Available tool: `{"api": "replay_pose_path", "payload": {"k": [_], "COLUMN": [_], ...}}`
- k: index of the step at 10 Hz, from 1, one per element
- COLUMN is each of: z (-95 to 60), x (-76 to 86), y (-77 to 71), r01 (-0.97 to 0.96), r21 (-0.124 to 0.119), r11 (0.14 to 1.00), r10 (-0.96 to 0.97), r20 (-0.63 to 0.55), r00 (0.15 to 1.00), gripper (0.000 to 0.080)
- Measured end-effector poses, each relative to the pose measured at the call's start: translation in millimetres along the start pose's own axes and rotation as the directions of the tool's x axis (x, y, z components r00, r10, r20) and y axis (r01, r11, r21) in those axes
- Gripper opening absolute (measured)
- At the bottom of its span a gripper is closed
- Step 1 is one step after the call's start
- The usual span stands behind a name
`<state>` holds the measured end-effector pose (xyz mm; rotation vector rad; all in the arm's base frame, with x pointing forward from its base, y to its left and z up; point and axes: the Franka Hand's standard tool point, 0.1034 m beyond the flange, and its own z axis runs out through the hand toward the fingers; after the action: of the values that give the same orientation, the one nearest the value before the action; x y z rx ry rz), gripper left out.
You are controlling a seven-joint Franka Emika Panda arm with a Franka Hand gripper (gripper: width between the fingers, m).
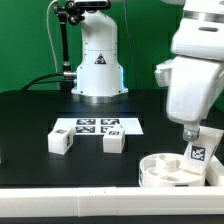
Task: Assemble stool
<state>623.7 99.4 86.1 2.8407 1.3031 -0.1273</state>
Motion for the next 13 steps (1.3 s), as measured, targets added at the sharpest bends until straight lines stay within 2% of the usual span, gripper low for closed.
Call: {"api": "replay_pose_path", "payload": {"k": [1, 3, 6, 7, 11, 12, 13], "z": [0.3, 0.9, 0.1, 0.5, 0.8, 1.0, 1.5], "x": [-0.9, -1.1, 9.8, 9.7, 10.8, 11.3, 12.2], "y": [0.6, 0.3, -8.6, -8.7, -10.2, -10.8, -10.5], "r01": [-0.116, -0.317, -0.559, -0.584, -0.771, -0.831, -0.886], "r21": [0.025, 0.053, 0.055, 0.060, 0.067, 0.072, 0.092], "r11": [0.993, 0.947, 0.827, 0.809, 0.633, 0.552, 0.454], "r10": [0.116, 0.318, 0.561, 0.587, 0.774, 0.833, 0.890], "r20": [-0.013, -0.019, -0.028, -0.025, -0.008, -0.001, 0.000], "r00": [0.993, 0.948, 0.828, 0.809, 0.634, 0.554, 0.456], "gripper": [0.0334, 0.0334, 0.0334, 0.0334, 0.0335, 0.0335, 0.0335]}}
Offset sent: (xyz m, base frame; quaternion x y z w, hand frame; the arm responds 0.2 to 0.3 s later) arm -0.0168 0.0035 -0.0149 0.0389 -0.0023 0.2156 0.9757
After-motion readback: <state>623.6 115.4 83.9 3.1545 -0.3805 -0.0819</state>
